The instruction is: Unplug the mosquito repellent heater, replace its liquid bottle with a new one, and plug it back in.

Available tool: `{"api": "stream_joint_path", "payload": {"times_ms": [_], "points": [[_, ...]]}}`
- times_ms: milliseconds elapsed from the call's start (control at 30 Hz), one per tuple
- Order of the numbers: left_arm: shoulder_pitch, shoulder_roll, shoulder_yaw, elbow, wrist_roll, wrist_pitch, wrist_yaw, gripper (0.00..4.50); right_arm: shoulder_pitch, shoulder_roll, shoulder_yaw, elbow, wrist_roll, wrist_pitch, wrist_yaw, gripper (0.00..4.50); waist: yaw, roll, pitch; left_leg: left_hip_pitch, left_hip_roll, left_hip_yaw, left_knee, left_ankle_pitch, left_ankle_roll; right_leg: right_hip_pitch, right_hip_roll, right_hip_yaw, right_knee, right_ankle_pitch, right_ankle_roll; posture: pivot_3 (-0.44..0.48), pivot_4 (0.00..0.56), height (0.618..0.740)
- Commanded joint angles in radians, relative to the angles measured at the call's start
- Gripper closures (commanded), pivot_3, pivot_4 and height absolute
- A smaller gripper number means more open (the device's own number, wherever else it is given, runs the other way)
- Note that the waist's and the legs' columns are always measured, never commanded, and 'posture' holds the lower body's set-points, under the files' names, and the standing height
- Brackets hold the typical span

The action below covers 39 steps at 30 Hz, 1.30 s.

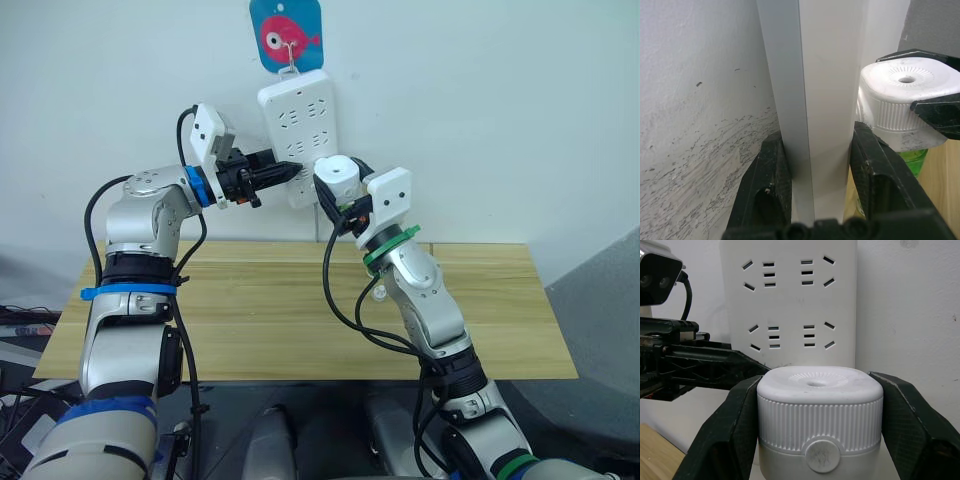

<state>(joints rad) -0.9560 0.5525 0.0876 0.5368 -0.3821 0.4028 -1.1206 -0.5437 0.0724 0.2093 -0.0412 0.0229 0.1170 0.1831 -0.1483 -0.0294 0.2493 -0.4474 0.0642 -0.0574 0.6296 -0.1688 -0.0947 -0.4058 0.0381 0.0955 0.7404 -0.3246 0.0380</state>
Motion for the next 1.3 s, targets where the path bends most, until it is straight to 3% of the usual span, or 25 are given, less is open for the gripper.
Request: {"api": "stream_joint_path", "payload": {"times_ms": [33,600,733,767,1100,1300], "points": [[0.001,0.000,0.025,-0.015,-0.027,0.008,-0.012,3.15,-0.017,0.012,-0.009,-0.003,0.012,0.044,0.002,1.51,0.000,0.000,0.000,0.000,0.000,0.000,0.000,0.000,0.000,0.000,0.000,0.000,0.000,0.000,0.000,-0.152,0.201,0.704],[-0.001,0.000,0.028,-0.013,-0.027,0.003,-0.007,3.15,0.003,0.020,0.003,-0.006,0.000,0.063,-0.006,1.51,0.000,0.000,0.000,0.000,0.000,0.000,0.000,0.000,0.000,0.000,0.000,0.000,0.001,0.000,0.000,-0.147,0.197,0.704],[-0.002,0.002,0.027,-0.011,-0.026,0.002,-0.006,3.15,0.003,0.025,-0.006,-0.007,0.004,0.067,-0.013,0.15,0.004,0.000,0.000,0.000,0.000,0.000,0.000,0.000,0.000,0.000,0.000,0.000,0.001,0.000,0.000,-0.147,0.197,0.704],[-0.002,0.002,0.026,-0.011,-0.027,0.001,-0.006,3.15,0.003,0.023,-0.006,-0.010,0.004,0.070,-0.013,0.00,0.004,0.000,0.000,-0.001,0.000,0.000,0.000,0.000,0.000,-0.001,0.000,0.000,0.001,0.000,0.000,-0.147,0.197,0.704],[-0.006,0.006,0.025,0.002,-0.023,-0.009,-0.011,3.15,0.039,0.016,-0.004,-0.156,0.023,0.180,-0.011,0.00,0.004,0.000,0.000,-0.001,0.000,0.000,0.000,0.000,0.000,-0.001,0.000,0.000,0.000,0.000,0.000,-0.152,0.199,0.704],[-0.002,0.011,0.023,0.013,-0.018,-0.020,-0.018,3.15,0.054,0.032,-0.007,-0.333,0.049,0.432,-0.048,0.00,0.004,0.000,0.000,-0.001,0.000,0.000,0.000,0.000,0.000,-0.001,0.000,0.000,0.000,0.000,0.000,-0.159,0.203,0.704]]}}
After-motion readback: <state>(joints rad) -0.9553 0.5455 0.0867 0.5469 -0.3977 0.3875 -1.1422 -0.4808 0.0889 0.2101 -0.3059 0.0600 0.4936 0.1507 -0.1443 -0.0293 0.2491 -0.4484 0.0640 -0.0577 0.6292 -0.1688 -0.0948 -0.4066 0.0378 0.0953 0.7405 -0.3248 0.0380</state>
